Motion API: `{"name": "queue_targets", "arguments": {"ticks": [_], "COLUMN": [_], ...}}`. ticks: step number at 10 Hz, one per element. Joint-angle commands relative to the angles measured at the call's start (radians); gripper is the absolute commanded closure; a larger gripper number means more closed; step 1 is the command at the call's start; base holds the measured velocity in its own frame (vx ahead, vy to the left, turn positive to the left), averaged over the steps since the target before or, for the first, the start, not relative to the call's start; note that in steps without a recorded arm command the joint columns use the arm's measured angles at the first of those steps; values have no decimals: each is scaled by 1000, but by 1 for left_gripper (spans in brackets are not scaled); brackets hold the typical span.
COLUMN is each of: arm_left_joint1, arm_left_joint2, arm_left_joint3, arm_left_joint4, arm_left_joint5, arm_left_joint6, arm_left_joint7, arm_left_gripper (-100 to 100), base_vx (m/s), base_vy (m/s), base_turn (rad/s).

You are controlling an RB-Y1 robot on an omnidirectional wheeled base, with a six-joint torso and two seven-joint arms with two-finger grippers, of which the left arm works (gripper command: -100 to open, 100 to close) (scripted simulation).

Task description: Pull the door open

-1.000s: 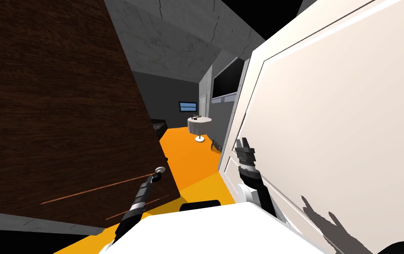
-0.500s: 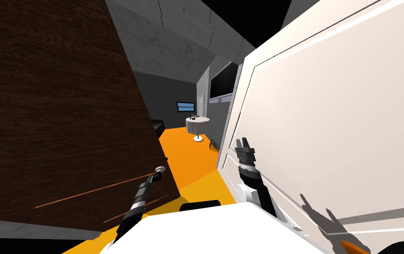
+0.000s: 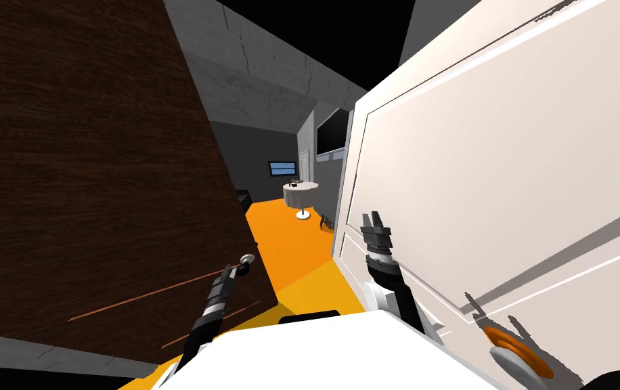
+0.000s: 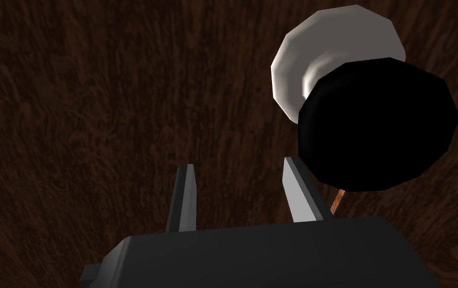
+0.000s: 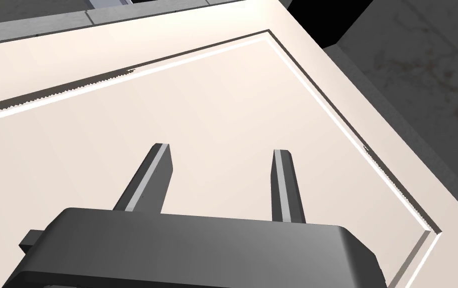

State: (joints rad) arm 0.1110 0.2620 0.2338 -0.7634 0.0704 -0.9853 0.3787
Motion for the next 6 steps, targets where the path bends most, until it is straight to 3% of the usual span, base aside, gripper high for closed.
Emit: {"name": "queue_targets", "arguments": {"ticks": [1, 3, 6], "arm_left_joint1": [-4, -8, -25], "arm_left_joint2": [-16, -20, -33], "arm_left_joint3": [-16, -20, -35], "arm_left_joint4": [12, 13, 14], "arm_left_joint5": [14, 27, 71], "arm_left_joint6": [12, 17, 35], "arm_left_joint7": [40, 68, 153], "arm_left_gripper": [-100, -100, -100], "base_vx": [-74, -68, -65], "base_vy": [8, 16, 12], "base_turn": [-36, -32, -42]}}
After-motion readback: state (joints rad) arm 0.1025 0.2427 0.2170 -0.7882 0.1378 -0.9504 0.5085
